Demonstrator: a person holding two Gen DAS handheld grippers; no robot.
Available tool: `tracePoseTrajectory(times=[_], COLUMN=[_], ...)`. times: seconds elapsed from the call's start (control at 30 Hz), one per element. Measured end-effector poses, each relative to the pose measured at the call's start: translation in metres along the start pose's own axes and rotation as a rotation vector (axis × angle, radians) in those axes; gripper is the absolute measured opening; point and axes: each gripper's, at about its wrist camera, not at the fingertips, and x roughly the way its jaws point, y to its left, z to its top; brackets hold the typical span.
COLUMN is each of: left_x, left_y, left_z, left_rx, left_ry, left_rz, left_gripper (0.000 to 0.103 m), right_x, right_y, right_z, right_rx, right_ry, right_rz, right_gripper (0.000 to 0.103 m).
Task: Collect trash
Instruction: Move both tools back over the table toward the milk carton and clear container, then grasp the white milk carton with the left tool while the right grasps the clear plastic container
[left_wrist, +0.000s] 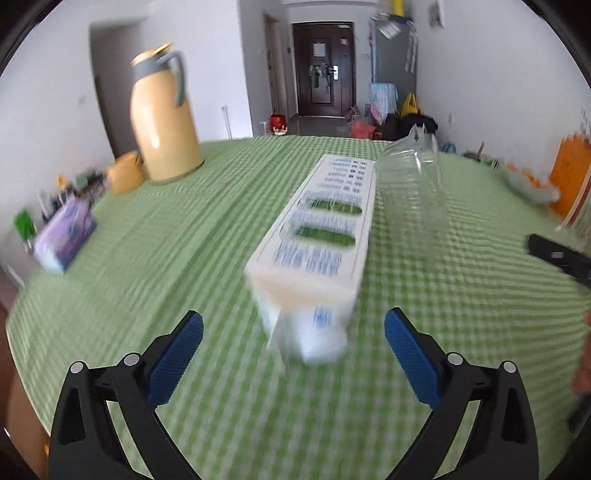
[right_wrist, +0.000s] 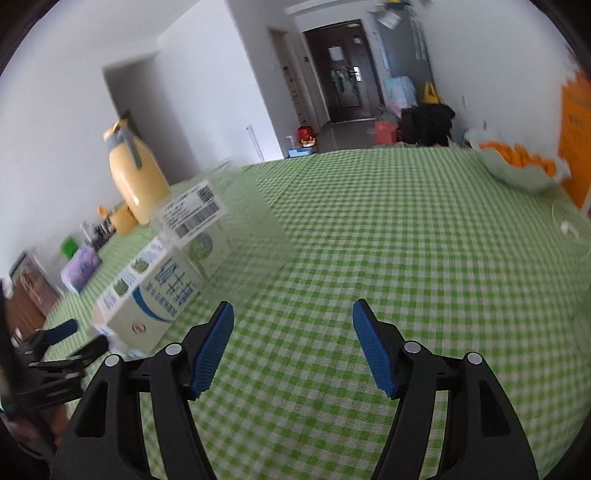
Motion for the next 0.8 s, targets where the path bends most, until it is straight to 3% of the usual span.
tracePoseTrajectory(times=[0.1, 0.17, 0.23, 0.4, 0.5, 0.57, 0.8], left_x=[0.032, 0.047, 0.056, 0.067, 0.057, 0.047, -0.013], left_y=[-0.005, -0.006, -0.006, -0.015, -0.017, -0.018, -0.003], left_z=[0.014, 0.020, 0.026, 0.036, 0.032, 0.027, 0.007], left_rx=[0.010, -0.024, -0.060, -0.064, -0.067, -0.081, -0.114], left_ry=[0.040, 0.075, 0.083, 0.081, 0.044, 0.042, -0.046], left_rz=[0.009, -0.025, -0.060, -0.065, -0.062, -0.085, -0.016], left_gripper=[0.095, 0.095, 0.095, 0.095, 0.078, 0.076, 0.072], right_x=[-0.003, -0.001, 0.000, 0.002, 0.005, 0.007, 0.019], right_y=[-0.005, -0.005, -0.006, -0.002, 0.002, 0.002, 0.004], right_z=[0.001, 0.001, 0.001, 0.000, -0.002, -0.002, -0.009], right_rx=[0.008, 0.009, 0.020, 0.022, 0.014, 0.011, 0.003], right_ry=[-0.001, 0.015, 0.027, 0.035, 0.040, 0.043, 0.059], right_rz=[0.016, 0.026, 0.033, 0.043, 0.037, 0.028, 0.005], right_gripper=[0.065, 0.065, 0.065, 0.066, 0.066, 0.066, 0.068])
